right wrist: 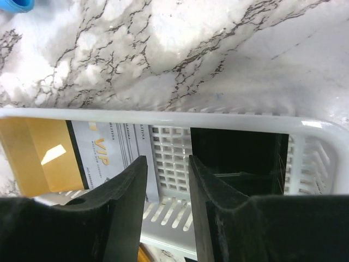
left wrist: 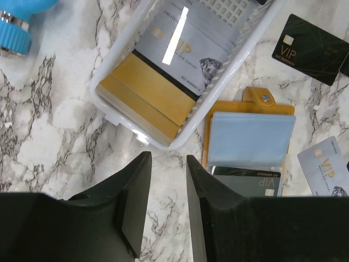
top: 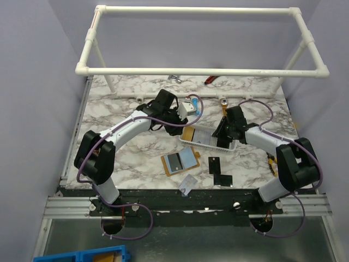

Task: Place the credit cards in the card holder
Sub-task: Pick up the credit card from the storage box.

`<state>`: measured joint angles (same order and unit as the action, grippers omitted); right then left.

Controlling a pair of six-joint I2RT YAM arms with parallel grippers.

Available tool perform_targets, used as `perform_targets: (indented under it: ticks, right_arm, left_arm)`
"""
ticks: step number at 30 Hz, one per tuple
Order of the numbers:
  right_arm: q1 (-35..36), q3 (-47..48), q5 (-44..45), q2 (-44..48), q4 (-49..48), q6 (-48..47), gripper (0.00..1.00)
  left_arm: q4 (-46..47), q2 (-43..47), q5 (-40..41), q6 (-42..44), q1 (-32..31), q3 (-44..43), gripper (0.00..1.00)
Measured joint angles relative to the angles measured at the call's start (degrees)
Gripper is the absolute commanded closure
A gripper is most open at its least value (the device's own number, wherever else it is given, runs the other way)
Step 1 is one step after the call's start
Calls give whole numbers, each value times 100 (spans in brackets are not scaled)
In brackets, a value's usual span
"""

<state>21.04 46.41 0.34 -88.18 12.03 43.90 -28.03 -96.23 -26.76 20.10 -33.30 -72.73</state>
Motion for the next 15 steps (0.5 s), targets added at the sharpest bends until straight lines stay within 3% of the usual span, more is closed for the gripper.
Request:
perform_targets:
  ticks: [15]
  right_arm:
    - [-203, -372, -1362, -466, -1357, 175, 64]
  left_arm:
    - [26, -1331, 208, 656, -743, -1506, 68]
